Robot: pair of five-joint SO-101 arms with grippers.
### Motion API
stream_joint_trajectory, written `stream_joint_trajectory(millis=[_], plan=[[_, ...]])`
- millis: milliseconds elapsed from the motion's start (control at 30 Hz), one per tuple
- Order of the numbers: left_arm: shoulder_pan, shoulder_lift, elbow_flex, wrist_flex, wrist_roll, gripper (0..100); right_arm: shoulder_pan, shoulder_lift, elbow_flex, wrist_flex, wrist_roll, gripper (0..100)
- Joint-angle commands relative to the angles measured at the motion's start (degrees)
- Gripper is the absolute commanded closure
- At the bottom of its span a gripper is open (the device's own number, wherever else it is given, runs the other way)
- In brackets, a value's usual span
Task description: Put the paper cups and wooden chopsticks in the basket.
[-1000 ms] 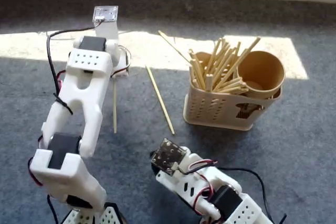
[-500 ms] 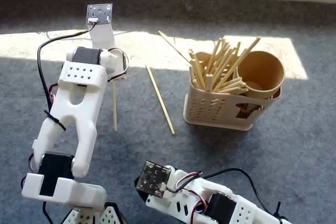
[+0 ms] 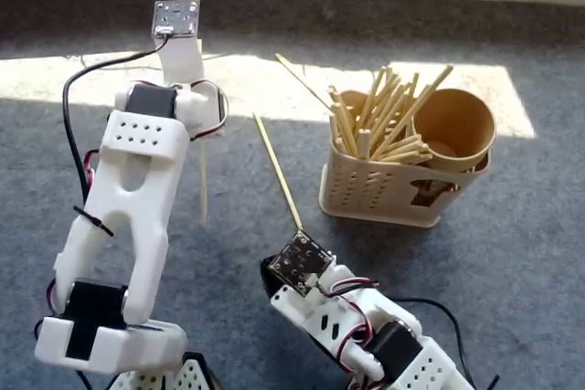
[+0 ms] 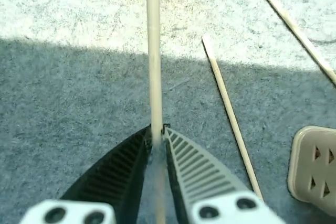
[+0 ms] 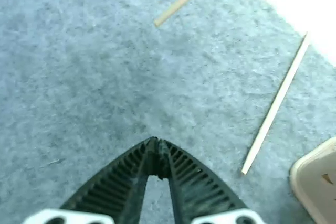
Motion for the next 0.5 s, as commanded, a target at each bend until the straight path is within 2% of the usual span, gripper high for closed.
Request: stream_joint_trajectory(millis=[0,267,467], plan=[[3.38,-7.34,-2.51,-0.70,-1.05,100,2.59,-1.01,3.56,-3.12,0.09,99.2],[7.78,-18.15,-2.59,-1.05,-1.05,100,3.12,-1.01,3.65,-3.12,0.09,99.2],[11.74,-24.13,-2.15,-10.73,-1.05,100,3.12,-1.01,4.88,-3.12,0.09,99.2]])
